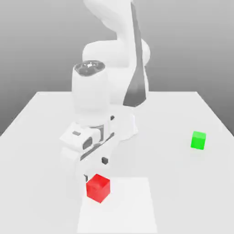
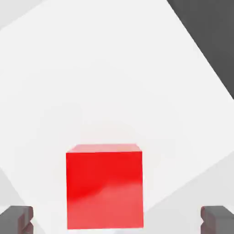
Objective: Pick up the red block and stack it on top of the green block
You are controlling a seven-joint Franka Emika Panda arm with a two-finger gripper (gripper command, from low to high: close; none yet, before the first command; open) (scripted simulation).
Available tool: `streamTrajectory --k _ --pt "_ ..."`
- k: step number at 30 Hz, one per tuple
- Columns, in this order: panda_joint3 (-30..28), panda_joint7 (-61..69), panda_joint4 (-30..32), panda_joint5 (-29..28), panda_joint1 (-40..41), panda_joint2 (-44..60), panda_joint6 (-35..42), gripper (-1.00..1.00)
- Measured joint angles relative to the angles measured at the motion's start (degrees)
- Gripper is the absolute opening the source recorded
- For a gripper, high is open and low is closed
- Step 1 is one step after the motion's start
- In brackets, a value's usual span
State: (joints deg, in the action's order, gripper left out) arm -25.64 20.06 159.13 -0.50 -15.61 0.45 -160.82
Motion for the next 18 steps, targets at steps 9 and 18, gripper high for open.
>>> streamTrajectory --k 9,18 --pt "2.63 3.73 -1.31 4.86 -0.19 4.79 -3.88 0.0" --pt "12.42 12.42 -1.57 17.07 6.64 12.8 -9.84 0.0"
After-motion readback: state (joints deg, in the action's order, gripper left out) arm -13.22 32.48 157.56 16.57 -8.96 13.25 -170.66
